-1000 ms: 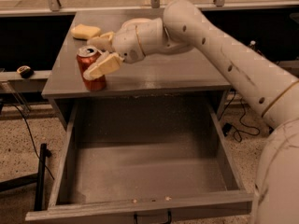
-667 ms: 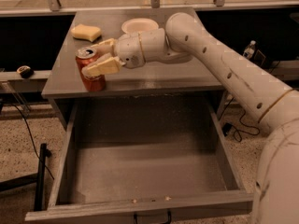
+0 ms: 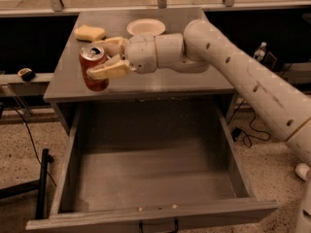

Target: Place coke can into top drawer

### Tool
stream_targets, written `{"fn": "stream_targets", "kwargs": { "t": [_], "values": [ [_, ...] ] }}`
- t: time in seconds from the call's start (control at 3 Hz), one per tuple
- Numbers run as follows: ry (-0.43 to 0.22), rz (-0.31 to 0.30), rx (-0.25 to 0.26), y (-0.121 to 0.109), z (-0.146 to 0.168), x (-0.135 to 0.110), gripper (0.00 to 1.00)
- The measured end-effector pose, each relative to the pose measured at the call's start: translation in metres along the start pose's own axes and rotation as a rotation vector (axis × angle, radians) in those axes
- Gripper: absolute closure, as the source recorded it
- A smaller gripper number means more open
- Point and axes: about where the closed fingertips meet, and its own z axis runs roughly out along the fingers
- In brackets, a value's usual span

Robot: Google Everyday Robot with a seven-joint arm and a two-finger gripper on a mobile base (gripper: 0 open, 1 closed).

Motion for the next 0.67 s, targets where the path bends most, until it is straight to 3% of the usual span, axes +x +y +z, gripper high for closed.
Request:
{"fn": "stream_targets", "kwargs": {
  "t": [0.33, 0.67],
  "values": [
    [0.07, -0.106, 0.051, 0.039, -0.037, -0.017, 1.0],
    [0.204, -0.091, 0.022, 0.093, -0.055, 0.005, 1.0]
  ]
}}
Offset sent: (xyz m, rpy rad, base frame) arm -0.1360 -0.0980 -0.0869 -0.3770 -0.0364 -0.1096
